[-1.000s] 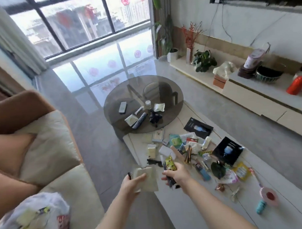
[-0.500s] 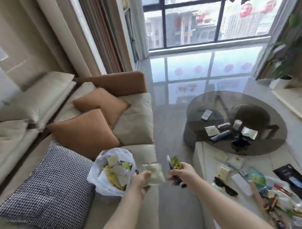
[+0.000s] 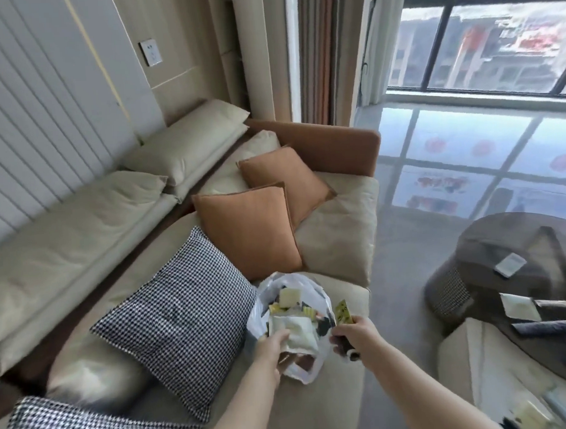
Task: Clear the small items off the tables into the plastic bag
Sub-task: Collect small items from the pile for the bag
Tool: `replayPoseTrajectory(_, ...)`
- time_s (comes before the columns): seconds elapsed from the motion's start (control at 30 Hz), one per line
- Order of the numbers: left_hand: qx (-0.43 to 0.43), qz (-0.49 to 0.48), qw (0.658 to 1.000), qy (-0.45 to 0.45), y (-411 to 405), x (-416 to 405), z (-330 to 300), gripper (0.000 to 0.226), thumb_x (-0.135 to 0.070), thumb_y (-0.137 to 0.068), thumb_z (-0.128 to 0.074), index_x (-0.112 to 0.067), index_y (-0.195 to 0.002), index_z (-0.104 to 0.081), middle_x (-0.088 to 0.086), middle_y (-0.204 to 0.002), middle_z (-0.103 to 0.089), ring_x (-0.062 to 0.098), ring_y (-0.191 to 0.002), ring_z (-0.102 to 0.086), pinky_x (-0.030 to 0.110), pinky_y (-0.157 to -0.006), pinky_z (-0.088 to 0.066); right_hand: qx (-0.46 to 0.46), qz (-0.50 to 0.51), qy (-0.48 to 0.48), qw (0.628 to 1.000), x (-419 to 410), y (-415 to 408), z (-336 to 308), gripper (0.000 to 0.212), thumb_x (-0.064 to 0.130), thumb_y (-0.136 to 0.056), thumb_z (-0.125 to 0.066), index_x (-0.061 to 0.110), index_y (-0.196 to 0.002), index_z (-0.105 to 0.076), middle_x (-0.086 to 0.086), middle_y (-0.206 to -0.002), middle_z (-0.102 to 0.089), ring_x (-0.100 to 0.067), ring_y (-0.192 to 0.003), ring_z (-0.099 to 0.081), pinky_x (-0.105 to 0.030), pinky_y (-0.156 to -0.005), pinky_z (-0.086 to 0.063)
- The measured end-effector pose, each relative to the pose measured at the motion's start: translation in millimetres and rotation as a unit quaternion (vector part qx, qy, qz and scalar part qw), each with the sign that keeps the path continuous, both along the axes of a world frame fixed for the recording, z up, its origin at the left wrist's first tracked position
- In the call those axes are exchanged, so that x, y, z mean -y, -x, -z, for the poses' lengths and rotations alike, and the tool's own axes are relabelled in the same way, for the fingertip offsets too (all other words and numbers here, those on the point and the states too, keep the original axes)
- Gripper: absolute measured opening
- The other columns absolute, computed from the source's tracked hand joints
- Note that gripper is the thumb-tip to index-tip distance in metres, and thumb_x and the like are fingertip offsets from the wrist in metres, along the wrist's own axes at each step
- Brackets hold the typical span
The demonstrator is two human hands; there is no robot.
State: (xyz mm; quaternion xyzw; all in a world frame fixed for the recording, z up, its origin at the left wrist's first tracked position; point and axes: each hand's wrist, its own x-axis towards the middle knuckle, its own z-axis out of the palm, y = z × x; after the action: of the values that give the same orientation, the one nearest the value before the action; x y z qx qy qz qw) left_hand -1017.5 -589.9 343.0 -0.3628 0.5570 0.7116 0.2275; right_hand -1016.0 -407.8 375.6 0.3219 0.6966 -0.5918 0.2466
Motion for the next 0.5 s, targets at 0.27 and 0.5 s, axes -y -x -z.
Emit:
replayPoseTrajectory(0.27,0.057,-0.033,0.997,0.043,53,4,39,0.064,-0.013,-0.078,-0.072,-0.002,-0.135,-0.044,0.020,-0.127,-0.055,0.036,-0.114,-0.055,0.048,-0.100,-0.046,0.059,-0.110,-0.104,0.987,13,86,46,0.026,0.002,-0.074,-0.058,0.003,-0.100,-0.061,-0.003,-0.054,-0.062,-0.013,-0.039,-0.048,-0.016,-0.037,-0.033)
replayPoseTrajectory(0.5,0.141,-0.082,0.982,0.094,103,-5,73,0.079,-0.022,-0.077,-0.072,-0.008,-0.143,-0.032,0.016,-0.137,-0.047,0.034,-0.116,-0.053,0.040,-0.093,-0.048,0.102,-0.193,-0.152,0.964,19,147,88,0.021,0.006,-0.075,-0.059,0.011,-0.092,-0.049,-0.001,-0.064,-0.057,-0.014,-0.053,-0.052,-0.018,-0.037,-0.035)
